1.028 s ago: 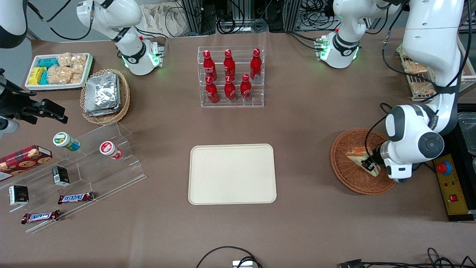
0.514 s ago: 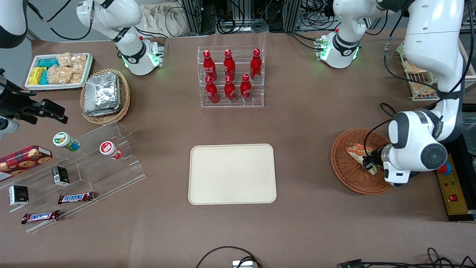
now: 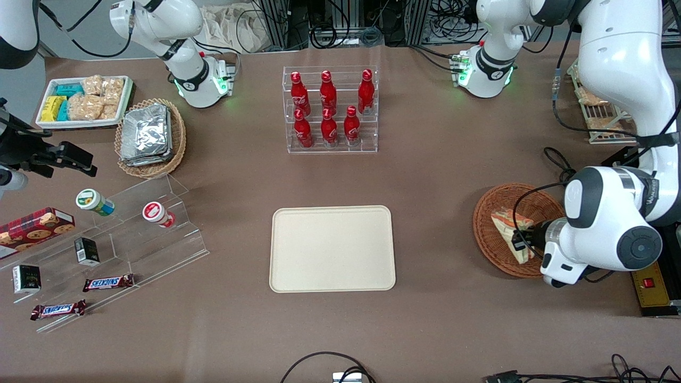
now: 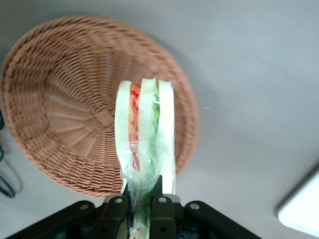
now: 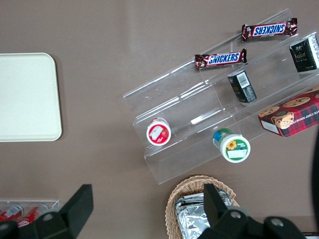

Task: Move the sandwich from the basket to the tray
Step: 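Lift the sandwich and carry it with the left gripper toward the tray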

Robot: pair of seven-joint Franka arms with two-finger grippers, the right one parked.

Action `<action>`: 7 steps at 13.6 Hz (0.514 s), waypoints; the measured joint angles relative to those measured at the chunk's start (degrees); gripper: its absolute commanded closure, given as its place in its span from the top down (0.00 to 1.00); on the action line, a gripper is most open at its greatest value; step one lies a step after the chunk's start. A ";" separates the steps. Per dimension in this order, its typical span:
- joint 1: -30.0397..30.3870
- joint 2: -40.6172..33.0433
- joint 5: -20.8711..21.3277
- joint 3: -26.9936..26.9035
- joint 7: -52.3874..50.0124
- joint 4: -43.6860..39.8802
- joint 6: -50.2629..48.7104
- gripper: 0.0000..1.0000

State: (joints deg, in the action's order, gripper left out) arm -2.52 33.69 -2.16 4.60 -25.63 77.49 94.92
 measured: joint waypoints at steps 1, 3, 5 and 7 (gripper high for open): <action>-0.12 -0.17 0.02 1.83 0.88 -1.40 -0.60 0.00; -1.23 -0.42 0.08 5.81 1.33 -3.34 -0.98 0.00; -5.17 -0.33 0.09 7.43 1.38 -4.84 -0.94 0.00; -10.93 0.76 0.95 7.45 -0.10 -6.25 -0.03 0.00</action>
State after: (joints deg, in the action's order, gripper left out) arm -13.45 34.44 -1.21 12.06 -25.73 71.24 94.89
